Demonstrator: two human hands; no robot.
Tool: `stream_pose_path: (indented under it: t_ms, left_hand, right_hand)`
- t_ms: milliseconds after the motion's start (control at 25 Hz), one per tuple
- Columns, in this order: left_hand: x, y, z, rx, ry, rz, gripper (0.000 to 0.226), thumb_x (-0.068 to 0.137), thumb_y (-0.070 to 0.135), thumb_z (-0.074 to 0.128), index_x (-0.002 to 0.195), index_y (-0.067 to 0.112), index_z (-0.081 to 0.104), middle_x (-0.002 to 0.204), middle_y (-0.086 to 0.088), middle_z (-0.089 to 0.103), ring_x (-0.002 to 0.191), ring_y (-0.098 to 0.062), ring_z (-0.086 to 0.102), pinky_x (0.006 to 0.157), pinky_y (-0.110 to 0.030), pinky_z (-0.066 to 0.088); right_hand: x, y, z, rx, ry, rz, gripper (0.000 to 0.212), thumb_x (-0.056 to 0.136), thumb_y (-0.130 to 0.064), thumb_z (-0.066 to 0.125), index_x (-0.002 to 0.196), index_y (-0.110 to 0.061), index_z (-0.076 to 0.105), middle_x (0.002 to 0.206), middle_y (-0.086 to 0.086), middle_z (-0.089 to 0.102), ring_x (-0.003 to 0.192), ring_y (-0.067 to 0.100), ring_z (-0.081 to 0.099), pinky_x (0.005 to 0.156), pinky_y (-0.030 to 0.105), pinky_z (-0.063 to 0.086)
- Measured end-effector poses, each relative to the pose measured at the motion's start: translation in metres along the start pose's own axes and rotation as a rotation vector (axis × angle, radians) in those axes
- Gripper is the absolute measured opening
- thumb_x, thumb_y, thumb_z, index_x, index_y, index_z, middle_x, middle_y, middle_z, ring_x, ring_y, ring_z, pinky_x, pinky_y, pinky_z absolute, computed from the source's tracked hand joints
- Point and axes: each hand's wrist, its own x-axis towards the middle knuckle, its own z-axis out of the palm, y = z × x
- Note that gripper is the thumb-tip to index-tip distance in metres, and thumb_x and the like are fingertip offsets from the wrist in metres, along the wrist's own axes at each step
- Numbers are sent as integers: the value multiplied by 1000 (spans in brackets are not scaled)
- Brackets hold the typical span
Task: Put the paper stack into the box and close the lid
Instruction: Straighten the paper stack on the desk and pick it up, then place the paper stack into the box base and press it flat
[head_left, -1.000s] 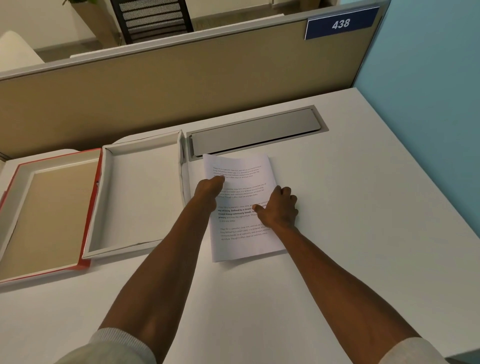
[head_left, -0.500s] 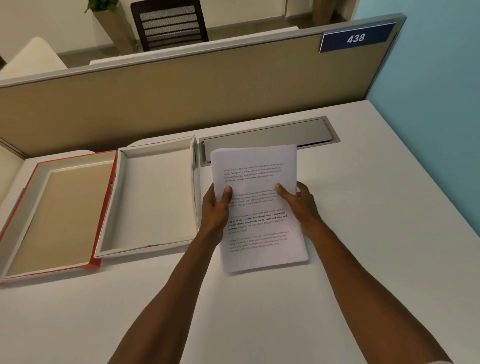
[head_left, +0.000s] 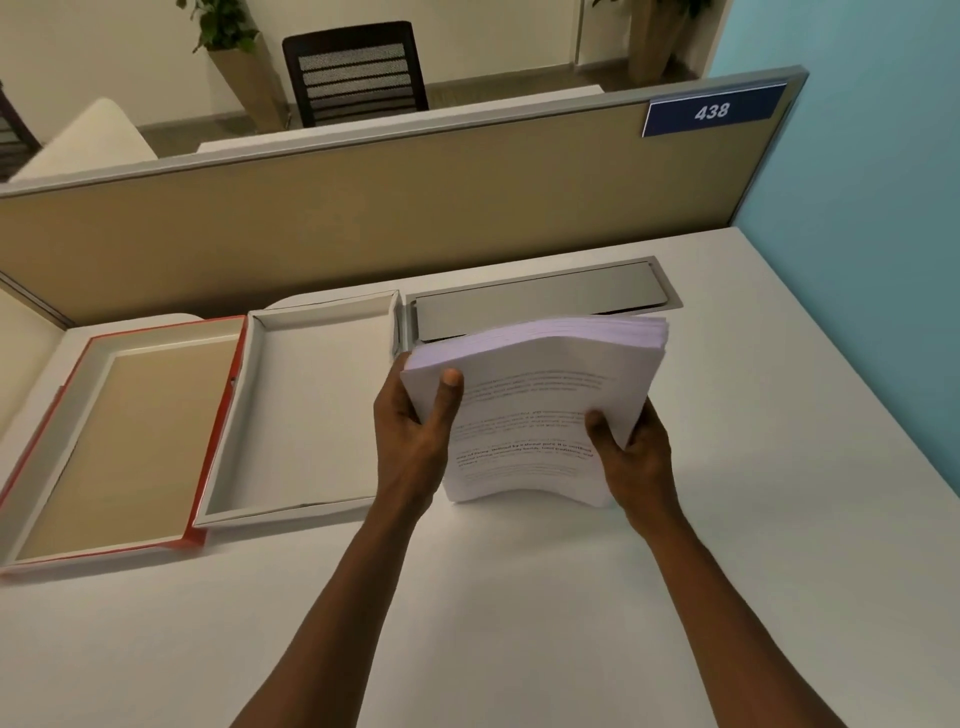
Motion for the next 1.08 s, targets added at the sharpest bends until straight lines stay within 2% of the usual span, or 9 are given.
stream_pose_path:
  t_ms: [80, 200, 320, 440, 640, 720, 840, 1000, 1080]
  left_hand:
    - [2, 7, 5, 60, -29, 75, 35, 89, 54, 62, 117, 33, 58, 108, 4, 67, 101, -23, 68, 71, -32, 63]
    - [4, 6, 8, 90, -32, 85, 33, 94, 41, 59, 120, 21, 55, 114, -2, 64, 105, -27, 66, 76, -41, 64]
    - [4, 2, 6, 87, -55, 94, 34, 95, 38, 58, 123, 19, 53, 120, -2, 63, 108, -28, 65, 76, -39, 63]
    - [4, 5, 7, 82, -32, 95, 28, 95, 36, 59, 116, 19, 55, 110, -7, 63, 102, -29, 66, 75, -44, 63]
    - [-8, 6, 1, 59, -28, 155, 20, 94, 36, 58, 114, 39, 56, 108, 7, 64, 102, -26, 65, 73, -33, 62]
    - [-11, 2, 2, 85, -19, 133, 21, 95, 31, 57, 116, 34, 55, 108, 5, 64, 102, -24, 65, 74, -33, 62]
    - [-9, -1, 2, 94, -24, 107, 25, 96, 31, 56, 119, 23, 54, 108, 0, 63, 102, -25, 65, 73, -32, 61]
    - [-6, 0, -1, 71, -63, 115, 34, 93, 41, 60, 122, 26, 53, 108, 9, 64, 102, -21, 66, 72, -28, 61]
    - [-5, -6, -8, 85, -109, 63, 44, 89, 40, 66, 127, 23, 53, 112, 9, 67, 105, -21, 68, 77, -33, 63]
  right_hand:
    - [-5, 6, -7, -1, -21, 5, 33, 76, -54, 70, 106, -55, 56, 102, -25, 68, 96, 0, 66, 70, 12, 54]
    - [-12, 20, -17, -58, -110, 14, 53, 78, -35, 79, 116, -54, 47, 111, -21, 65, 105, 5, 64, 80, 18, 57]
    - [-19, 38, -13, -33, -108, 115, 48, 84, -22, 76, 117, -47, 50, 116, -15, 65, 110, 12, 63, 80, 16, 56]
    - [-17, 43, -7, -39, -63, 123, 40, 87, -22, 73, 120, -37, 55, 113, -17, 67, 107, 8, 64, 75, 8, 52]
    - [-15, 48, -13, -141, -84, 70, 44, 86, -31, 72, 126, -35, 53, 108, -32, 66, 99, -7, 63, 75, 6, 51]
    - [-22, 56, -14, -206, -95, 87, 47, 85, -32, 73, 126, -35, 53, 106, -31, 65, 95, -8, 64, 74, 3, 50]
    - [-22, 64, -21, -318, -146, 79, 54, 83, -28, 77, 131, -28, 50, 107, -22, 64, 93, 0, 64, 73, 1, 49]
    - [-21, 68, -26, -387, -145, 14, 52, 84, -29, 75, 131, -21, 53, 111, -11, 69, 92, 11, 67, 82, 19, 56]
    - [-23, 68, -24, -399, -131, -13, 48, 85, -29, 75, 128, -19, 56, 110, -8, 71, 92, 16, 69, 80, 17, 55]
